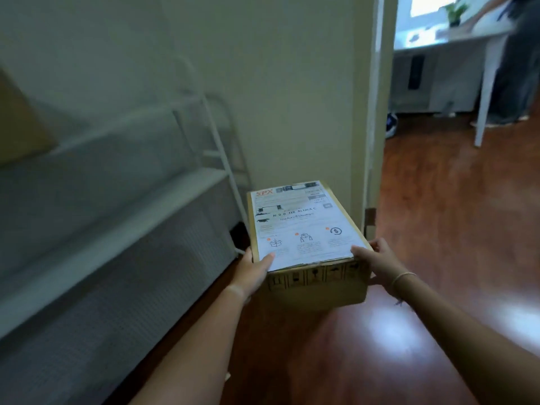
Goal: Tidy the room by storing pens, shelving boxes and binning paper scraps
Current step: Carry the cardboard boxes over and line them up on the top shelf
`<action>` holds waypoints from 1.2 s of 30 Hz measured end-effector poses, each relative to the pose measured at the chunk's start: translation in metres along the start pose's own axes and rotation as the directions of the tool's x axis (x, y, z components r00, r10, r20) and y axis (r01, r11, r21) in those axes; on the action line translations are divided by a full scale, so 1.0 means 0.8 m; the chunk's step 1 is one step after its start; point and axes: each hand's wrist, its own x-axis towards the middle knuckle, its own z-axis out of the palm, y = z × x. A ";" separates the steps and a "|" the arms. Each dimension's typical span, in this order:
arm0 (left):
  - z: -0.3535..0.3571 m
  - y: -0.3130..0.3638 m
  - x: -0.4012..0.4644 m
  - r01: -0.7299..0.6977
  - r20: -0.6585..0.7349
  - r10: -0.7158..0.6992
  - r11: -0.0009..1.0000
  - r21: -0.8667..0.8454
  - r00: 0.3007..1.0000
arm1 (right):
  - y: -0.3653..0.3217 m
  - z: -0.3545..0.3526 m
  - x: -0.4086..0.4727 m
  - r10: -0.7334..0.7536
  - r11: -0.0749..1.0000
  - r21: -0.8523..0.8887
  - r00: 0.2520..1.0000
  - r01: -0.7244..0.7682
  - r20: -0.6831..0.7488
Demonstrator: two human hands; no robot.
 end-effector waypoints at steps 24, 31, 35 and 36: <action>-0.304 0.257 -0.128 -0.513 -0.420 0.470 0.858 0.010 0.777 | -0.388 0.204 -0.104 -0.472 0.874 0.215 0.865 0.435 0.170; -0.335 0.271 -0.070 -0.470 -0.434 0.432 0.883 0.022 0.790 | -0.438 0.251 -0.026 -0.495 0.867 0.171 0.849 0.468 0.183; -0.355 0.279 -0.045 -0.454 -0.476 0.408 0.891 0.020 0.779 | -0.460 0.277 0.003 -0.510 0.860 0.161 0.827 0.485 0.236; -0.359 0.281 -0.039 -0.447 -0.483 0.396 0.894 0.010 0.781 | -0.465 0.283 0.009 -0.513 0.858 0.159 0.821 0.488 0.249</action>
